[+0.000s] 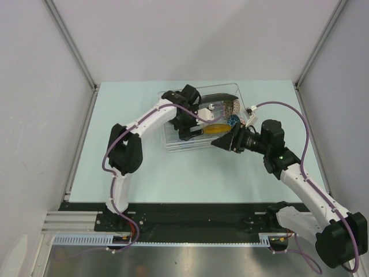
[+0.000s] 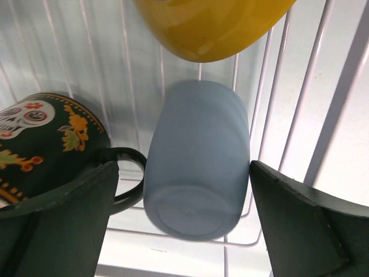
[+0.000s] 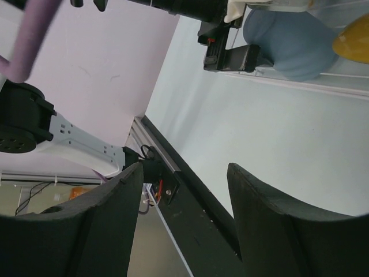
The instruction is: Load the mixed dishes into the dish rack
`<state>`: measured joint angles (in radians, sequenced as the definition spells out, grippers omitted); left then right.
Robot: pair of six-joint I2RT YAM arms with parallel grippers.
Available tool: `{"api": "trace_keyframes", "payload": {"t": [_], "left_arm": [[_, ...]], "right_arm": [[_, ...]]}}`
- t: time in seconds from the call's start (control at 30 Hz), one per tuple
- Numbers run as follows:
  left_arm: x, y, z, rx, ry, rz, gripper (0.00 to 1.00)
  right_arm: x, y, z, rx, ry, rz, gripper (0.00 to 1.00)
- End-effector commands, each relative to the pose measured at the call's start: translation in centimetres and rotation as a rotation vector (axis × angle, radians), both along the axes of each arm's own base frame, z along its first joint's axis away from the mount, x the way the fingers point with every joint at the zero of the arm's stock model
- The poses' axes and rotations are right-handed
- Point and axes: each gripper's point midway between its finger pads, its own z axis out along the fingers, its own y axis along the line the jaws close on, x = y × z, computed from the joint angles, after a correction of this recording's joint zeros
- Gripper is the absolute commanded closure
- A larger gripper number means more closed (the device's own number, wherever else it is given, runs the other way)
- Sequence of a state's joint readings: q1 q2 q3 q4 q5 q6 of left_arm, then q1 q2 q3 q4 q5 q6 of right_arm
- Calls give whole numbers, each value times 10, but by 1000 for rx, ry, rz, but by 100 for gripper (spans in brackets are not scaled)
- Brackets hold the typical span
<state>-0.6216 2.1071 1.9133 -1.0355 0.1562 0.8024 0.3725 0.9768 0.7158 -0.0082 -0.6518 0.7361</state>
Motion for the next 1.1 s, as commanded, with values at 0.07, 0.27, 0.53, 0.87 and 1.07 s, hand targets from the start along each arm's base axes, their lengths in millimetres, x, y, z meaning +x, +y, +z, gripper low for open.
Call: {"api": "trace_keyframes", "payload": {"t": [0.07, 0.27, 0.53, 0.87, 1.07], "left_arm": [[-3, -7, 66, -118, -100, 14, 0], [-11, -7, 140, -301, -190, 111, 0], [-48, 35, 187, -571, -129, 389, 0], [-108, 91, 119, -601, -63, 648, 0], [-108, 100, 133, -661, -109, 688, 0]], "right_arm": [[2, 0, 10, 18, -45, -6, 34], [17, -21, -10, -122, -32, -118, 34], [42, -66, -23, -425, -94, -329, 23], [35, -69, -19, -502, -88, -351, 0], [31, -71, -14, -517, -82, -358, 0]]}}
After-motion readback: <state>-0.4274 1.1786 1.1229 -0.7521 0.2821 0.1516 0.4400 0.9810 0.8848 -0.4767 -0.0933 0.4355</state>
